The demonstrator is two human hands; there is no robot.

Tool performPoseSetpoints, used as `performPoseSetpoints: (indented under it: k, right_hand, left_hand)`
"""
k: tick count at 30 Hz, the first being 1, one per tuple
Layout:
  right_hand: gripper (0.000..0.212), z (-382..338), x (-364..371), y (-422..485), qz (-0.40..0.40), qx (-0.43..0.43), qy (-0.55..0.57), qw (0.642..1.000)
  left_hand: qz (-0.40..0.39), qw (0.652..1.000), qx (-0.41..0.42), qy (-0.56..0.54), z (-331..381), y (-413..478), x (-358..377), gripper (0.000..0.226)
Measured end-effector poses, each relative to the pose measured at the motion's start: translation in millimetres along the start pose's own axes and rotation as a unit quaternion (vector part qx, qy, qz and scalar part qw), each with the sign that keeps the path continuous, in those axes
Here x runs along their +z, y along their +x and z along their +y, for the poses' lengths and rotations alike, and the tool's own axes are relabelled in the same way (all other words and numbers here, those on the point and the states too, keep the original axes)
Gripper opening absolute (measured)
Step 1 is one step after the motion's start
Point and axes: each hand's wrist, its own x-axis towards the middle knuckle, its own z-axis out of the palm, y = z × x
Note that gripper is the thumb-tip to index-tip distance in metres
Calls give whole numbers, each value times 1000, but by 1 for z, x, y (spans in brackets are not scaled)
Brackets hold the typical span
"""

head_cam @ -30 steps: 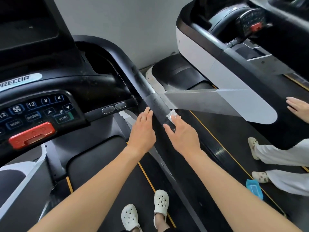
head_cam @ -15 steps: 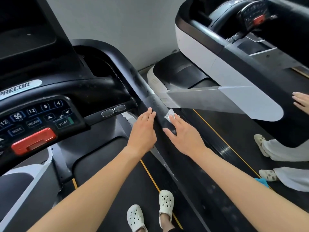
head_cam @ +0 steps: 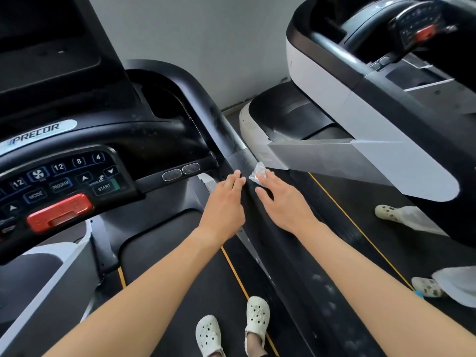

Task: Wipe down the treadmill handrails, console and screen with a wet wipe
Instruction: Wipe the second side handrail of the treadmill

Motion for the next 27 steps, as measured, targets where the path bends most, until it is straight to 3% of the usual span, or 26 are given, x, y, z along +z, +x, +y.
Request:
performPoseSetpoints:
  k: [4,11,15,20,27]
  right_hand:
    - [51,-10,3,25,-18,32,53,998]
    - [48,21,3,-40,27,22,67,997]
    - [46,10,3,-31,38,58,71,995]
    - [48,0,6,-38,42,67,87,993]
    - [44,17,0,-96,71,87,38,993]
  left_hand:
    - [-8,1000,-8,0,3,-2,0,76]
    - [-13,1000,-7,-4,3,-9,3,77]
    - [-22,1000,-9,-19,9,-14,3,65]
    - [-33,999,-16,0,8,-16,-1,67]
    - [-14,997,72,15,14,-32,5,64]
